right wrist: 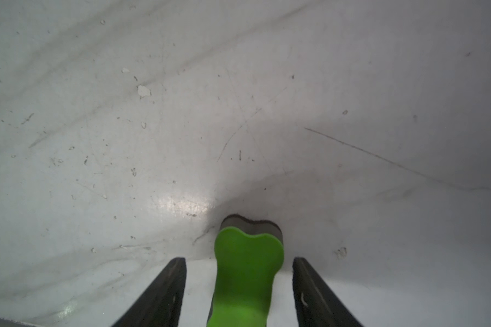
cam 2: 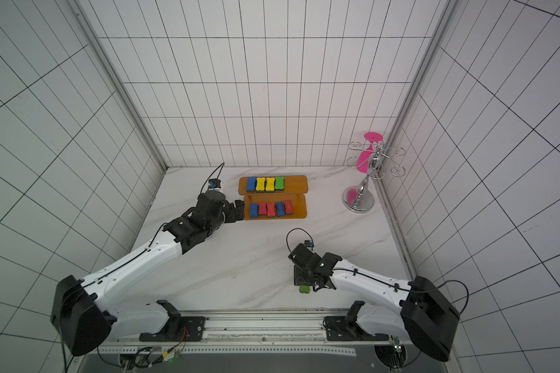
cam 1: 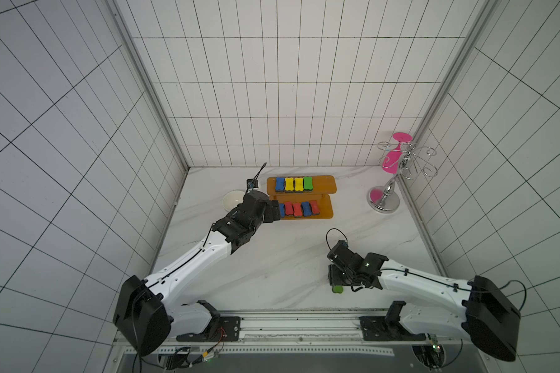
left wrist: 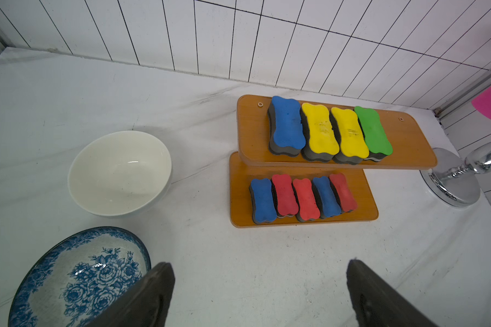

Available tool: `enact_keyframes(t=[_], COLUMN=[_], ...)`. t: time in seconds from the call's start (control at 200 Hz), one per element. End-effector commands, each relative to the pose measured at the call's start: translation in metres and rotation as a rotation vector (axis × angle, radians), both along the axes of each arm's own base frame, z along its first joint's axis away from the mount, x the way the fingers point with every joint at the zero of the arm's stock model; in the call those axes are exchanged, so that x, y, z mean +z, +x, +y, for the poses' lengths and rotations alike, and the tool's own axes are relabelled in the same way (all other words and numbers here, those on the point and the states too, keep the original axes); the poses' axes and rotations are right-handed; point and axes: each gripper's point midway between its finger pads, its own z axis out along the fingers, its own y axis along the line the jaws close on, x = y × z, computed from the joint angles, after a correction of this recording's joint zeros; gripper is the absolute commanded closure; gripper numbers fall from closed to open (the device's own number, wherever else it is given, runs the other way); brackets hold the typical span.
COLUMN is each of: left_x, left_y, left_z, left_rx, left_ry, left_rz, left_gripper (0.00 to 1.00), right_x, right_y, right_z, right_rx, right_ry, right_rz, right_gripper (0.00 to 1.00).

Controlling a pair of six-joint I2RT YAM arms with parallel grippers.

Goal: Remove the whiteboard erasers from the shelf
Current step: Place the whiteboard eraser at the center of the board, then pick up the whiteboard eraser from the shelf.

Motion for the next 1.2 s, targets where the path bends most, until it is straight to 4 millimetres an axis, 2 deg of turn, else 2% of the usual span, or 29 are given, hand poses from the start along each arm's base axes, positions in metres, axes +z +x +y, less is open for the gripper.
enact_keyframes(t=[0.0, 0.165, 0.395, 0.495, 0.595, 0.735, 0.86, 0.989, 1.194], left_x=[-0.003, -0.005, -0.005, -0.003, 0.002, 0.01, 0.014, 0.014, -0.001], left_y=[0.001, 0.001, 0.002, 0.003, 0.005, 0.01, 0.018, 0.019, 0.019], left_z=[0.002, 0.0, -0.001, -0.001, 0.0, 0.002, 0.004, 0.003, 0.002], left_rx=[0.0, 0.0, 0.0, 0.003, 0.005, 0.017, 0.034, 0.036, 0.035], left_ry=[0.006, 0.003, -0.003, -0.002, -0.002, -0.012, -0.029, -0.041, -0.022], left_rz=[0.005, 0.012, 0.012, 0.006, -0.004, -0.011, -0.008, -0.002, 0.038], left_gripper=[0.02, 0.02, 0.01, 0.01, 0.01, 0.02, 0.02, 0.02, 0.02], right_x=[-0.006, -0.005, 0.0, 0.011, 0.037, 0.093, 0.137, 0.165, 0.188], right_y=[-0.001, -0.002, 0.0, 0.006, 0.021, 0.061, 0.115, 0.175, 0.25], right_z=[0.0, 0.002, -0.006, -0.014, -0.021, -0.015, 0.004, 0.023, 0.051], right_rx=[0.007, 0.009, 0.002, -0.001, -0.006, -0.023, -0.037, -0.046, -0.044], right_ry=[0.0, 0.015, -0.005, -0.038, -0.055, -0.012, 0.023, 0.038, 0.082], right_rz=[0.009, 0.012, -0.014, -0.037, -0.1, -0.219, -0.317, -0.375, -0.411], right_gripper=[0.4, 0.41, 0.41, 0.41, 0.4, 0.4, 0.42, 0.46, 0.46])
